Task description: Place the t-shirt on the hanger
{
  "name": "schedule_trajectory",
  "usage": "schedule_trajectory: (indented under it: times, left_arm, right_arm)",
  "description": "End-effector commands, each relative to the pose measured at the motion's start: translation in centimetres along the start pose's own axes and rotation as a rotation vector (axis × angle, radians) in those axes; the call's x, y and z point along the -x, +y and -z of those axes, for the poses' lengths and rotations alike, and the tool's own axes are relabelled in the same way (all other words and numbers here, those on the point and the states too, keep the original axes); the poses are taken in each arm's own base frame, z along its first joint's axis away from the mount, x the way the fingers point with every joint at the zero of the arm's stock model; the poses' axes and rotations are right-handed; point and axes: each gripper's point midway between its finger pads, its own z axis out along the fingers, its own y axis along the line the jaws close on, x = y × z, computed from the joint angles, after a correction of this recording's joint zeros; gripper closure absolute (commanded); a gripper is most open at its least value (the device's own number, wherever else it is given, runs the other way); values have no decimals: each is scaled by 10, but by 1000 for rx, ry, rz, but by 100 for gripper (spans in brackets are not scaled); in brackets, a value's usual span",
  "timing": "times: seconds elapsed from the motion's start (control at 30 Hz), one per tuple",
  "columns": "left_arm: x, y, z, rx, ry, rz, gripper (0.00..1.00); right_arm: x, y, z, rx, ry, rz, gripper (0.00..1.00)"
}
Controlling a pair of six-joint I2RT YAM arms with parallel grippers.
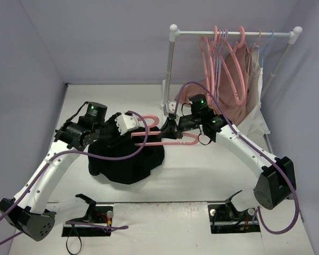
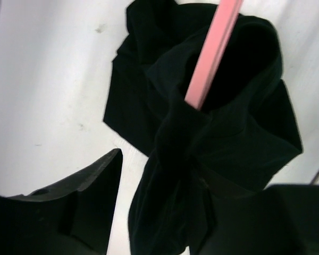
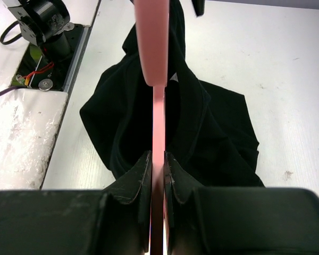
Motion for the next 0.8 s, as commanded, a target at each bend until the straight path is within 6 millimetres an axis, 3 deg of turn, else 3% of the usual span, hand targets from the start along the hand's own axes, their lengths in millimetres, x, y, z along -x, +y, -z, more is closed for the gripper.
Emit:
schedule_trajectory:
  times: [0.0,0.03,0.07,0.3,0.77]
  left_arm:
    - [22,-12,3,-73,-124,-37,84]
    - [24,-14,5,-83,-141,-37,96]
    - [26,-15,6,-88,-152,-37,100]
    - [40,-29,10,-167,-234,-42,100]
    - [60,-39,8,-270,-308,-25,97]
  right_arm:
    - [27,2,4,44,-88,104,100]
    - [28,1,4,46,-90,105,100]
    - [29,1,4,47,-92,106,100]
    - [36,4,4,71,-110,112,100]
    - [48,5,3,93,-131,126,100]
